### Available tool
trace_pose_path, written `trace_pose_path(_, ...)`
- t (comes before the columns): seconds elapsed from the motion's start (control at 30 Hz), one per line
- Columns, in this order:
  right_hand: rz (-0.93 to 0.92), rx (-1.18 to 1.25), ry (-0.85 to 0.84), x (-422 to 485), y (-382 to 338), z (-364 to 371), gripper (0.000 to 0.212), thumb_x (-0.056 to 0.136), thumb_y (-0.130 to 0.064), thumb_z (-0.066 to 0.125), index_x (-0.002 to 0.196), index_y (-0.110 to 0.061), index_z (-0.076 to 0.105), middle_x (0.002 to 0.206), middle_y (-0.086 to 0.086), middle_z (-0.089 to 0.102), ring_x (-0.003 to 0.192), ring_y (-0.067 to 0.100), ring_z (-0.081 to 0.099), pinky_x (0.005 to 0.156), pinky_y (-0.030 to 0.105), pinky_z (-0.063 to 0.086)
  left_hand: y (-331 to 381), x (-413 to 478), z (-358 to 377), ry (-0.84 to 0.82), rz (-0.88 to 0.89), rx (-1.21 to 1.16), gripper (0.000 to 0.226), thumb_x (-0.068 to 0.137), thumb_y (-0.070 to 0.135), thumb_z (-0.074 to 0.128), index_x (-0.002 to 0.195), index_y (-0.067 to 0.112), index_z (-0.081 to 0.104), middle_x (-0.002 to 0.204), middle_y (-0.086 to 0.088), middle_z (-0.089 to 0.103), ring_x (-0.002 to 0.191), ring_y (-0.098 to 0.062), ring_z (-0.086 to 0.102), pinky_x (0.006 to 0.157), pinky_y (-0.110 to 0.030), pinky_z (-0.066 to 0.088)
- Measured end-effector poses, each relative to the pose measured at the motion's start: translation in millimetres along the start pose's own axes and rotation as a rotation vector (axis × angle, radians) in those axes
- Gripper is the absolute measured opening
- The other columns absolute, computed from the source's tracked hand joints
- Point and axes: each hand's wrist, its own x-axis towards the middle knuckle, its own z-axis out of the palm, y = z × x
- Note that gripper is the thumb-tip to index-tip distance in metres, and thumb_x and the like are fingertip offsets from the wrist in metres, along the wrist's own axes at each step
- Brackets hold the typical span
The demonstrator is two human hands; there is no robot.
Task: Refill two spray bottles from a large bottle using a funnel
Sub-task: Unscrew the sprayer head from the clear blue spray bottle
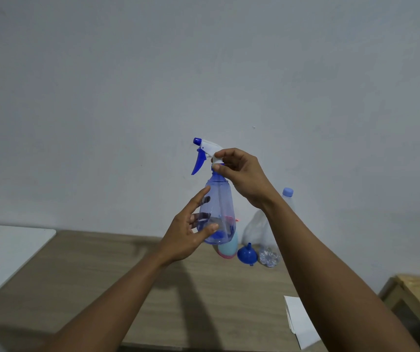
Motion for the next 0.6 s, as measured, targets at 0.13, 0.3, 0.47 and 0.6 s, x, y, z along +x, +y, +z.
trace_pose_path(0.13, 0.027, 0.019, 0.005, 5, 7, -2, 0.025, 0.096, 0.001, 0.058, 0.115, -0.013, 0.066, 0.117, 0.010, 0.070, 0.097, 0.017, 0.071, 0.076, 0.018, 0.055, -6, 6, 1, 0.007, -0.008, -0.007, 0.081, 0.081, 0.030, 0.076, 0.145, 0.049, 0.031, 0.147, 0.013, 0.046, 0.119, -0.019, 0.062, 0.090, -0.033, 0.059)
trace_pose_path(0.3, 0.016, 0.030, 0.020, 11, 12, -3, 0.023, 0.093, -0.005, 0.065, 0.115, -0.009, 0.067, 0.111, 0.010, 0.072, 0.098, 0.022, 0.072, 0.078, 0.020, 0.056, -15, 14, 1, 0.002, -0.005, 0.003, 0.080, 0.084, 0.025, 0.076, 0.145, 0.051, 0.030, 0.148, 0.014, 0.045, 0.121, -0.017, 0.061, 0.089, -0.028, 0.058)
trace_pose_path(0.47, 0.033, 0.016, 0.044, 18, 20, -6, 0.025, 0.096, 0.001, 0.057, 0.115, -0.014, 0.066, 0.118, 0.010, 0.069, 0.104, 0.022, 0.069, 0.075, 0.017, 0.055, -25, 23, 3, -0.008, 0.005, 0.016, 0.081, 0.084, 0.027, 0.076, 0.146, 0.050, 0.029, 0.145, 0.023, 0.044, 0.122, -0.015, 0.060, 0.087, -0.022, 0.057)
trace_pose_path(0.6, -0.029, 0.026, 0.161, 27, 22, -11, 0.025, 0.096, 0.001, 0.058, 0.117, -0.010, 0.065, 0.116, 0.007, 0.071, 0.099, 0.012, 0.068, 0.076, 0.018, 0.053, -37, 19, 5, -0.010, 0.011, 0.031, 0.082, 0.083, 0.025, 0.078, 0.144, 0.054, 0.031, 0.145, 0.025, 0.044, 0.125, -0.011, 0.058, 0.093, -0.025, 0.055)
